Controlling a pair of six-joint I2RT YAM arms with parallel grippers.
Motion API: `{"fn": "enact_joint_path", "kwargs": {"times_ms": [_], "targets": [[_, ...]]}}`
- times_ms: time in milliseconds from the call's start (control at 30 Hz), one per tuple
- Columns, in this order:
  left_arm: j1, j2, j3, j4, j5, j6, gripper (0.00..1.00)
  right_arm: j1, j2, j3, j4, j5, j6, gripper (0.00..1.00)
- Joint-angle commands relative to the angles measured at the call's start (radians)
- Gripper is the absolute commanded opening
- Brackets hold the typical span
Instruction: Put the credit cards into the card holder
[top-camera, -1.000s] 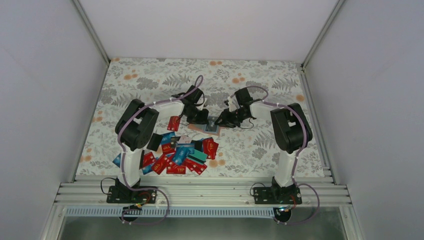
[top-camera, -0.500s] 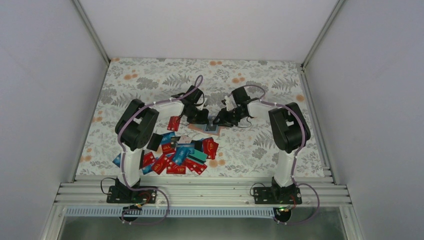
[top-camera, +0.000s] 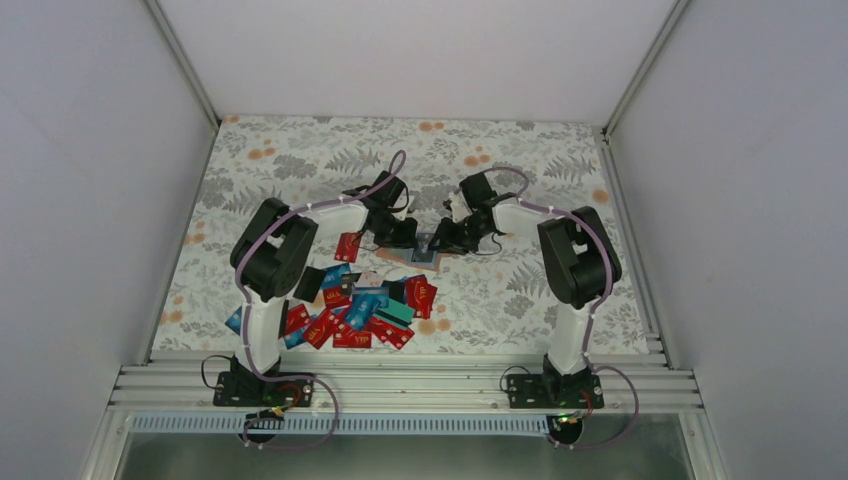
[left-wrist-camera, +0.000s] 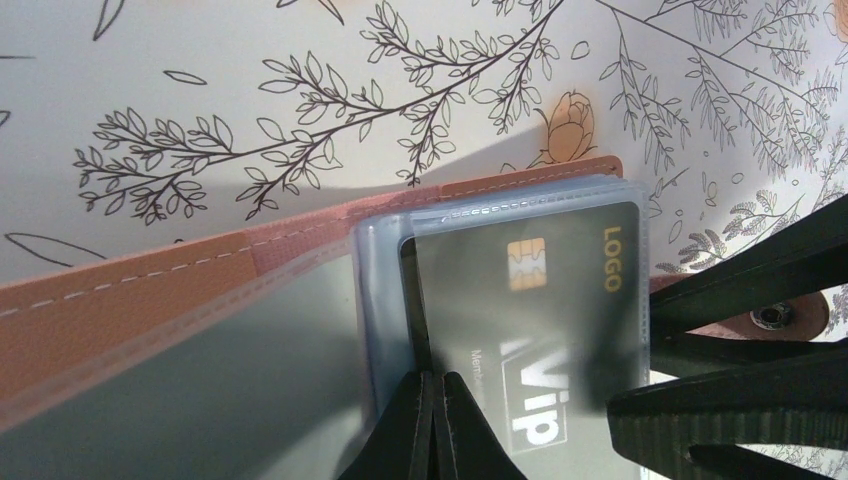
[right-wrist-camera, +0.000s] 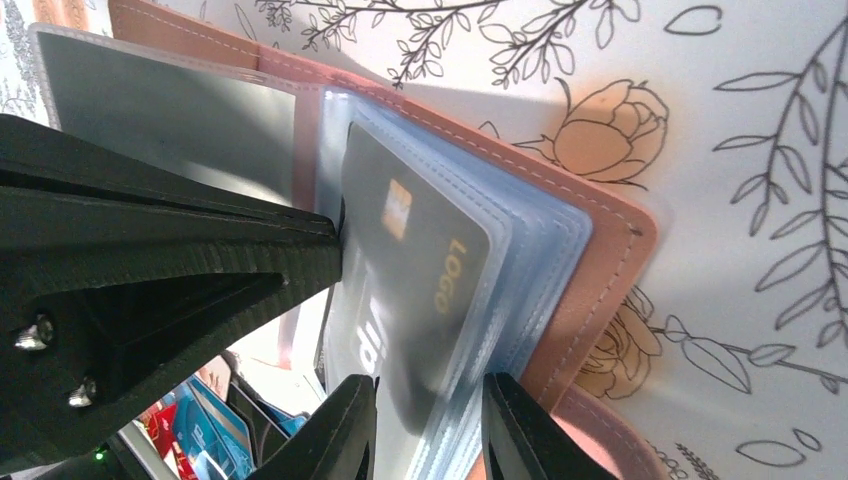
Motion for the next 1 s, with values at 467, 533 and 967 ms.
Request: {"fn": "enact_joint_path", "kwargs": {"times_ms": [467, 533, 967], "targets": [[-0.014, 0.043, -0.02, -0.021, -0.022, 0.0, 0.02, 0.028, -0.043, 0.055, -0.053, 0.049, -0.004, 0.29], [-0.015, 0.042, -0.02, -0.02, -0.021, 0.001, 0.02, 0.028, -0.033, 0.059, -0.049, 0.046, -0.003, 0.29], [-0.016, 0.043, -0.02, -0.017, -0.02, -0.001, 0.03, 0.039, -0.02, 0.08, -0.071, 0.071, -0.004, 0.28]]}}
